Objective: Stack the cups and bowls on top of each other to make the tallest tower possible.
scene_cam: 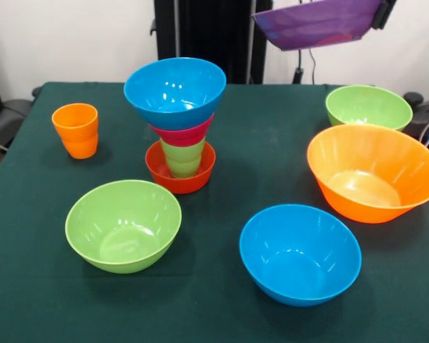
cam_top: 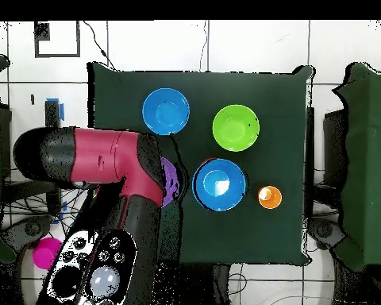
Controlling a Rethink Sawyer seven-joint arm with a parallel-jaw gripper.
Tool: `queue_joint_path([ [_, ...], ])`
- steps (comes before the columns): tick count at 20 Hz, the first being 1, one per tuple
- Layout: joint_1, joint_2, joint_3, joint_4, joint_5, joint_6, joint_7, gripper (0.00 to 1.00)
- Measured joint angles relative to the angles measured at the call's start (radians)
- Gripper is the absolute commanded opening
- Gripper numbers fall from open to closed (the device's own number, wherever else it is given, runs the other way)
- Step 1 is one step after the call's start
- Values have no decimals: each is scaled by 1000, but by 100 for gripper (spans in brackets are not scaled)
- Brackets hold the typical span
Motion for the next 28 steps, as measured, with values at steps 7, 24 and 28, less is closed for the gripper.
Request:
queue_joint_path([
  [7, 26, 28, -15, -10, 0, 87, 0, 0],
  [24, 16, 64, -55, -15, -2, 134, 0, 0],
  [28, -4, 81, -63, -43, -3, 133, 0, 0],
])
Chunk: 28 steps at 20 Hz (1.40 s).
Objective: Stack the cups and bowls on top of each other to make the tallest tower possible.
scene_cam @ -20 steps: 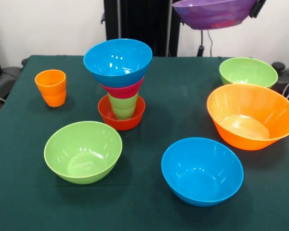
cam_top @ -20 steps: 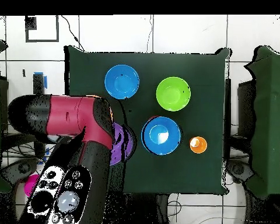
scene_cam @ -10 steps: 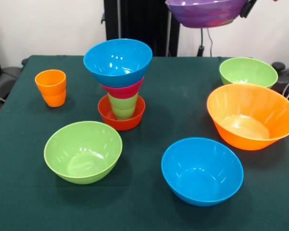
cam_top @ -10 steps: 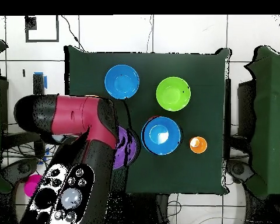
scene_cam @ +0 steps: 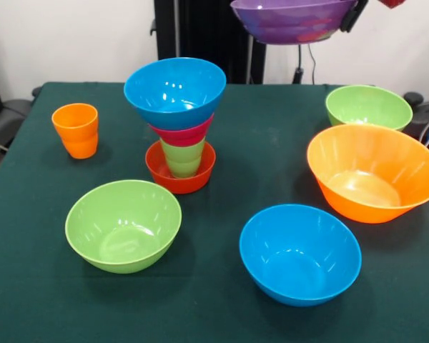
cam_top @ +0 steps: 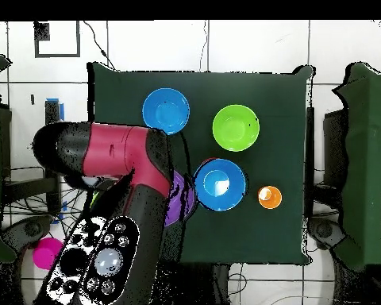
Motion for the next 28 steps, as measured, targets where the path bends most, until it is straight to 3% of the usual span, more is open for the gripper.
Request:
queue_joint_path([
  [11, -24, 14, -18, -44, -3, 0, 0, 0],
  [28, -45, 14, -38, -64, -69, 1, 0, 0],
])
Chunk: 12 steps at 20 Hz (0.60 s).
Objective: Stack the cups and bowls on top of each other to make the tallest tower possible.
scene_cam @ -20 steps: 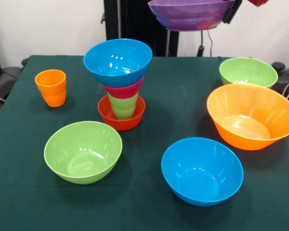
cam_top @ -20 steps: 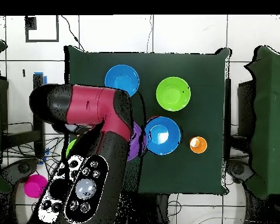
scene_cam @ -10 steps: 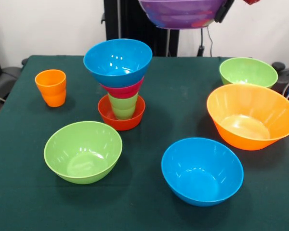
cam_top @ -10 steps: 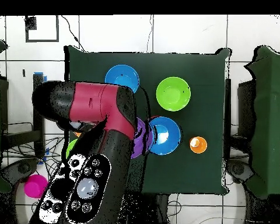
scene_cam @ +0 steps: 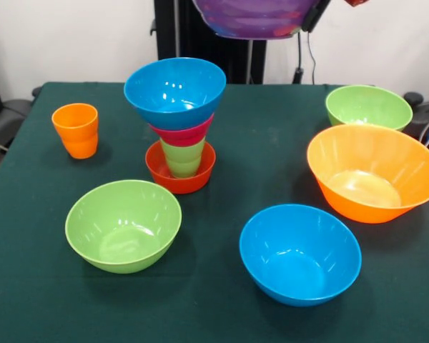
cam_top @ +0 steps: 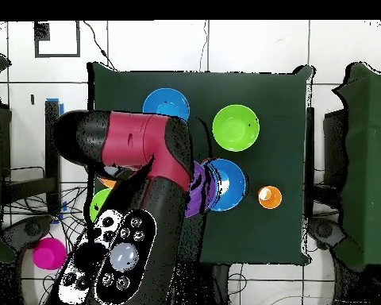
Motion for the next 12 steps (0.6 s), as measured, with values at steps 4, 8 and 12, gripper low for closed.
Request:
queue_joint_path([
  [4, -21, 0, 3, 0, -13, -2, 0, 0],
  [8, -57, -1, 9, 0, -25, -28, 0, 0],
  [12, -89, -4, 9, 1, -43, -53, 0, 0],
])
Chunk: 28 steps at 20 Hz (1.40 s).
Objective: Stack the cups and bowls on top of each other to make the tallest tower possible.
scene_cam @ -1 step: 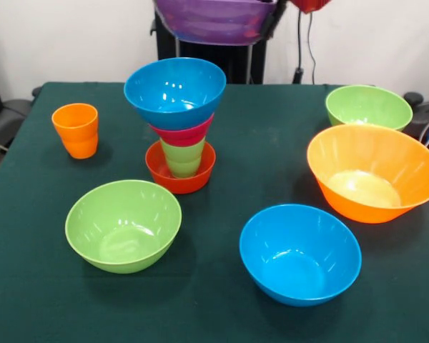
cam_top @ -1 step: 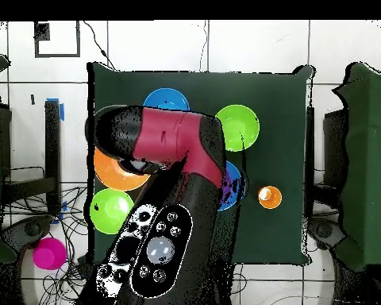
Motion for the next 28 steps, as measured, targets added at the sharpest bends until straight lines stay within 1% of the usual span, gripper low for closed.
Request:
queue_joint_path([
  [8, -55, -16, 8, 3, -56, -17, 0, 0],
  [13, -90, -25, 29, 9, -88, -26, 0, 0],
  [18, -99, -36, 53, 32, -99, -46, 0, 0],
  [28, -110, -47, 119, 71, -101, -141, 0, 0],
])
